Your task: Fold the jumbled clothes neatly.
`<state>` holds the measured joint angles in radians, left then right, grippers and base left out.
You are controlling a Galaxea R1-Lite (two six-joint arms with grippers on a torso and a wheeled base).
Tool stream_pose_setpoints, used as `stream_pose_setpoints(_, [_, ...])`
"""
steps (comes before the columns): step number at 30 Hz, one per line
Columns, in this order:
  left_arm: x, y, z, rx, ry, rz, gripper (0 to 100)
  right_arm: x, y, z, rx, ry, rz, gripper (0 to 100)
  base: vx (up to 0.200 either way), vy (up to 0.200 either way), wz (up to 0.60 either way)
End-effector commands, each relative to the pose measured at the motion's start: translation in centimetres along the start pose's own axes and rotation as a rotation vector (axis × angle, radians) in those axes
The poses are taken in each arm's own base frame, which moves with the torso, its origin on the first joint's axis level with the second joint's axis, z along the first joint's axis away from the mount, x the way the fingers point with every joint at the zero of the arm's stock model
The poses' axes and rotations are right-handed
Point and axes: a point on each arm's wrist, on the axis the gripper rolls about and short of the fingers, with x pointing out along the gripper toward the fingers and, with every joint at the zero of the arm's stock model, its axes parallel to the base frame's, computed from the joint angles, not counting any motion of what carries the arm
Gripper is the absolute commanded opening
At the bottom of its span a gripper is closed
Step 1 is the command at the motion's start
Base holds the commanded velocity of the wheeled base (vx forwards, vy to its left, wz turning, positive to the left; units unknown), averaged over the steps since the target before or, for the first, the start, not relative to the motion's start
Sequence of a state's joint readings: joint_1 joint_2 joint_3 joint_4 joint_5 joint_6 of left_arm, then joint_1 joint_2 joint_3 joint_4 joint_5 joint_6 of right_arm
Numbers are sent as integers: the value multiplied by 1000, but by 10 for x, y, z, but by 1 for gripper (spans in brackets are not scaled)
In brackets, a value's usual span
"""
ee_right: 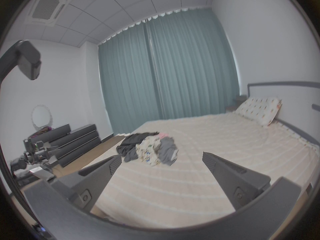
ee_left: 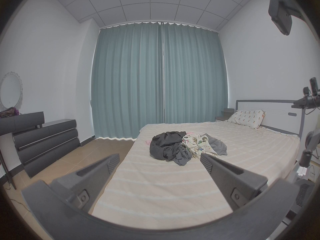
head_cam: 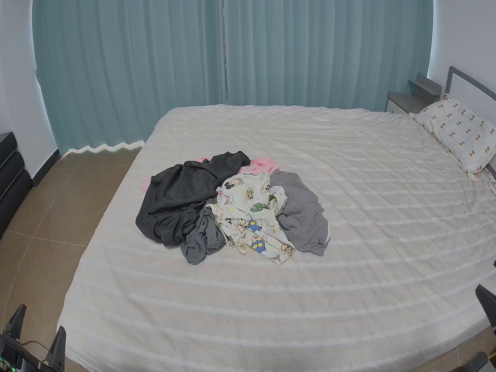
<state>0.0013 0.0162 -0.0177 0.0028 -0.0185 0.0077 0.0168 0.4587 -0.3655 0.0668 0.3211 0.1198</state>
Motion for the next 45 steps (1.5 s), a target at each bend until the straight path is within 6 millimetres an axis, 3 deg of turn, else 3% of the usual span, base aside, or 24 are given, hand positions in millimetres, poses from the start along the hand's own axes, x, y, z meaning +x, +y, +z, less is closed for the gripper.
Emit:
stream_pose_setpoints(1, [0, 0, -5, 0, 2, 0, 100, 109, -17, 1, 191, 490, 208, 100, 0, 0, 0])
stream_pose_setpoints(2, [0, 0, -5, 0, 2, 0, 100, 136, -16, -3, 219, 554, 232, 100, 0, 0, 0])
stream_pose_setpoints(5, [0, 0, -5, -2, 2, 0, 100, 186, -15, -13, 266, 613, 245, 100, 0, 0, 0])
stream_pose_setpoints(6, [0, 0, -5, 0, 2, 0, 100, 189, -15, -14, 268, 615, 247, 100, 0, 0, 0])
stream_pose_setpoints(7, [0, 0, -5, 0, 2, 0, 100, 213, -15, -19, 284, 628, 248, 100, 0, 0, 0])
stream_pose_setpoints(10, [0, 0, -5, -2, 2, 0, 100, 245, -14, -28, 306, 647, 244, 100, 0, 0, 0])
stream_pose_setpoints(12, [0, 0, -5, -2, 2, 0, 100, 286, -9, -42, 342, 677, 219, 100, 0, 0, 0])
stream_pose_setpoints(19, [0, 0, -5, -2, 2, 0, 100, 363, 15, -78, 390, 663, 114, 100, 0, 0, 0])
stream_pose_setpoints(21, [0, 0, -5, -2, 2, 0, 100, 370, 18, -81, 395, 656, 103, 100, 0, 0, 0])
stream_pose_setpoints(24, [0, 0, -5, -2, 2, 0, 100, 397, 35, -91, 426, 632, 73, 100, 0, 0, 0])
stream_pose_setpoints(29, [0, 0, -5, -2, 2, 0, 100, 417, 47, -108, 437, 618, 20, 100, 0, 0, 0])
stream_pose_setpoints(45, [0, 0, -5, -2, 2, 0, 100, 446, 53, -152, 380, 610, -93, 100, 0, 0, 0])
